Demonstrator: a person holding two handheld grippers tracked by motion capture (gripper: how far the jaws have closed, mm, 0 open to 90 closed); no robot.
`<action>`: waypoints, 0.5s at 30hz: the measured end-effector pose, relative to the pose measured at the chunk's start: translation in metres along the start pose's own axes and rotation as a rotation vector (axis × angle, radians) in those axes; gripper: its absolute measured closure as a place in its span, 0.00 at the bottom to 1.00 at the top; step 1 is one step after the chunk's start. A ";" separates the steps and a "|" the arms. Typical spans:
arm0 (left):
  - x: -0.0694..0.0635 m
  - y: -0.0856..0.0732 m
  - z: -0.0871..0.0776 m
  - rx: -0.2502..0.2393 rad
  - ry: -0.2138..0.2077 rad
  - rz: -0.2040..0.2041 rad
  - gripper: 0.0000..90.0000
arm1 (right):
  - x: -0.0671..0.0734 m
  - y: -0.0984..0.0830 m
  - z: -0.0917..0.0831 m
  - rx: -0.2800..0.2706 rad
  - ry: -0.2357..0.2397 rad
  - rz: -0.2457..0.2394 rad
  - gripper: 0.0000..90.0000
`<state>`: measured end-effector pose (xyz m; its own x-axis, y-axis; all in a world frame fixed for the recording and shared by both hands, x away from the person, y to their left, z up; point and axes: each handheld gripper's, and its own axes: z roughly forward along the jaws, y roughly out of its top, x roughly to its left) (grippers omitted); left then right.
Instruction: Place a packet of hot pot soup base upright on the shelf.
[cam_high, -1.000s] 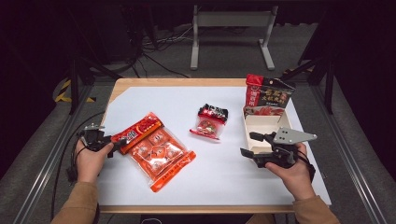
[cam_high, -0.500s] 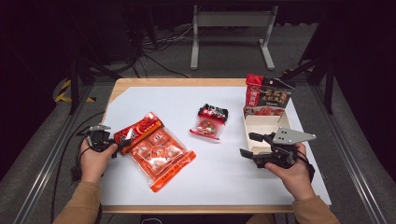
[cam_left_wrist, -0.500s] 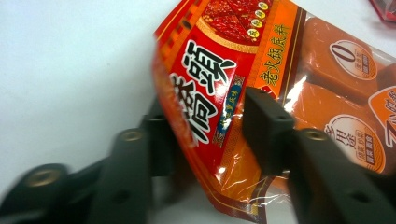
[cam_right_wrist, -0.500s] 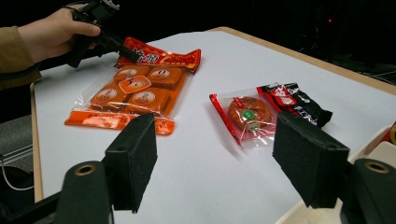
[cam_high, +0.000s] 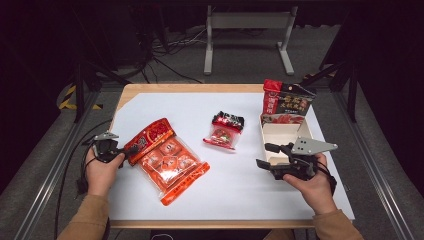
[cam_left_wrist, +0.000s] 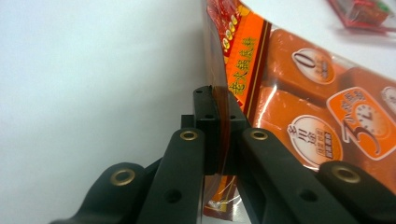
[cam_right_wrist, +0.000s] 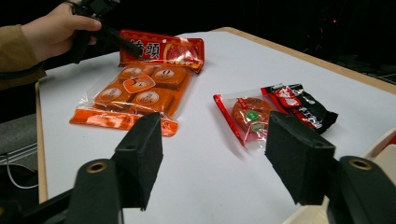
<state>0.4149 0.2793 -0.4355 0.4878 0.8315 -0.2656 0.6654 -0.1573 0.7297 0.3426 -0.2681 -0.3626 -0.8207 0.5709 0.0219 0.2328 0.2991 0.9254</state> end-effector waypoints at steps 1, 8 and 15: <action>-0.002 0.001 -0.002 -0.008 0.001 0.003 1.00 | 0.000 0.000 0.000 -0.002 0.005 0.001 0.44; -0.012 0.010 -0.013 -0.068 0.007 0.044 1.00 | 0.000 0.000 -0.002 -0.022 0.025 0.013 0.54; -0.025 0.020 -0.030 -0.104 -0.010 0.082 1.00 | 0.003 0.002 0.001 -0.013 0.047 0.008 0.55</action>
<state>0.3991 0.2716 -0.3951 0.5440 0.8128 -0.2082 0.5608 -0.1677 0.8107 0.3411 -0.2656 -0.3611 -0.8425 0.5366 0.0471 0.2329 0.2841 0.9301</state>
